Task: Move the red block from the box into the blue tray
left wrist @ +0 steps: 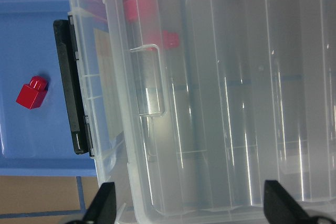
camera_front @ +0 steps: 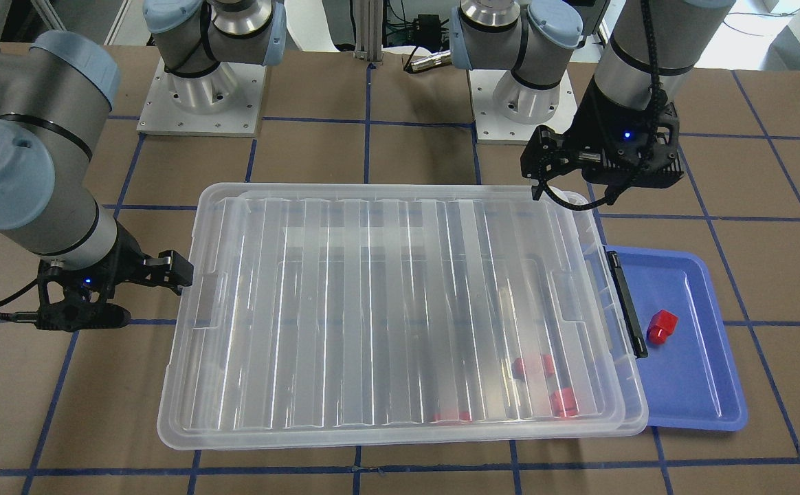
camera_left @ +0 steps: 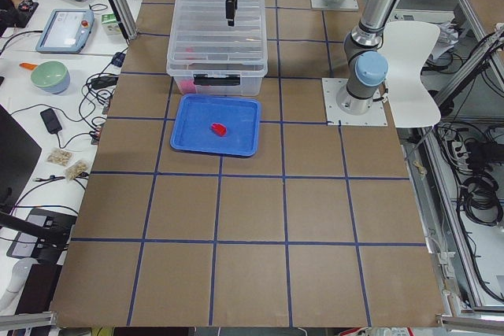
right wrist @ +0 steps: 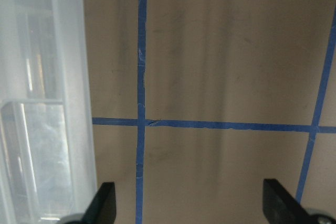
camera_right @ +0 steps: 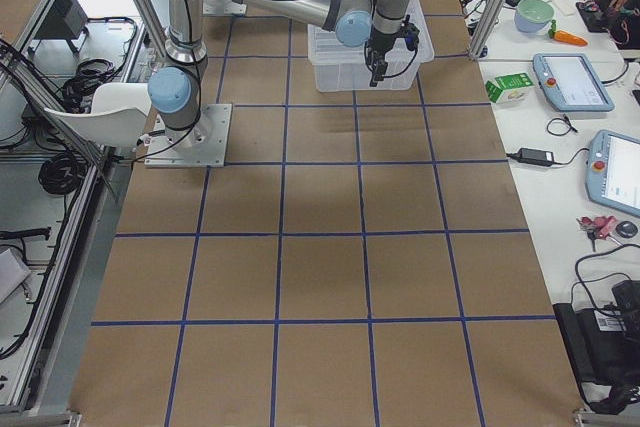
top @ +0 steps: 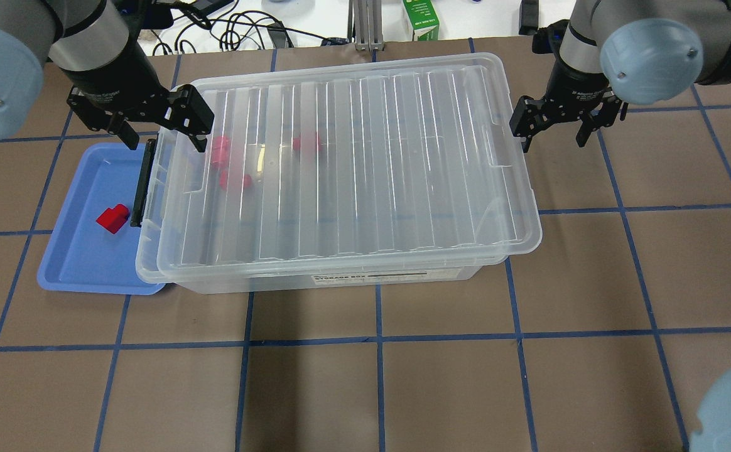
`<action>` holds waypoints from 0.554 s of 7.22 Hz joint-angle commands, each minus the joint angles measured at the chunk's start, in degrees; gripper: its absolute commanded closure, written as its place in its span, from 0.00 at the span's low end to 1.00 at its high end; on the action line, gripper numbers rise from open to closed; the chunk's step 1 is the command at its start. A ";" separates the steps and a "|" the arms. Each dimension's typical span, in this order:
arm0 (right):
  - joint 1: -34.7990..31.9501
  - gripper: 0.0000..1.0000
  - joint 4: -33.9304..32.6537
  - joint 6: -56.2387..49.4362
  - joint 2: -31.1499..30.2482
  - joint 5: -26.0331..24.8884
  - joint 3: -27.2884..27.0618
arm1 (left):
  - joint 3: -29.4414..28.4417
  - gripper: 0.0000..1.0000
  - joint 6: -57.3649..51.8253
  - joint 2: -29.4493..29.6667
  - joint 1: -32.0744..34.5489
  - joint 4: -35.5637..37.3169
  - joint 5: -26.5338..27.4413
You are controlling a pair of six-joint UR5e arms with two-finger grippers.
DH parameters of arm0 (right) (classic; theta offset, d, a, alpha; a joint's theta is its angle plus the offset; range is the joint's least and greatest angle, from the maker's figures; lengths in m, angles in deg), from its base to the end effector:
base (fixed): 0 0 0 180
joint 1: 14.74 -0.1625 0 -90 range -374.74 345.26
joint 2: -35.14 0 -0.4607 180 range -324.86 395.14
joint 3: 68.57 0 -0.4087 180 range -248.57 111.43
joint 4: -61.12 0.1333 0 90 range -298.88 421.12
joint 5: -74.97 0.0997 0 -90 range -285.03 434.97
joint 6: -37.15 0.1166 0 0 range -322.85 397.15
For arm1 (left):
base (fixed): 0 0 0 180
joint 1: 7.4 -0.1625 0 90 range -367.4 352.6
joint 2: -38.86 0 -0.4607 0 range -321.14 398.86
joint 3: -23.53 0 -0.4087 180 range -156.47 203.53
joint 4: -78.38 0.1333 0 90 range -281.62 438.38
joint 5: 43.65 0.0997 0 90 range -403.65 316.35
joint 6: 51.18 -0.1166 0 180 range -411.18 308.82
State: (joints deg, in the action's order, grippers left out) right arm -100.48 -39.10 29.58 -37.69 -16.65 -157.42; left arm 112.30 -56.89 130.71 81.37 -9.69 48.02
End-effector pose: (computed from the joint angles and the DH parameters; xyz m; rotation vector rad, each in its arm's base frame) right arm 0.0839 -0.6242 0.3638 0.0923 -3.1184 -0.1617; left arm -0.1186 -0.5286 0.5043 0.1211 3.1086 -0.0328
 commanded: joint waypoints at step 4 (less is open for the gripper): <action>-0.83 0.00 -0.15 0.01 -0.47 0.04 1.39 | 0.00 0.00 0.00 0.00 0.00 0.00 0.09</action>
State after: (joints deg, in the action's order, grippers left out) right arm -101.35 -39.22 29.55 -37.76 -16.62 -156.71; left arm 112.29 -56.89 130.71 81.37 -9.69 48.11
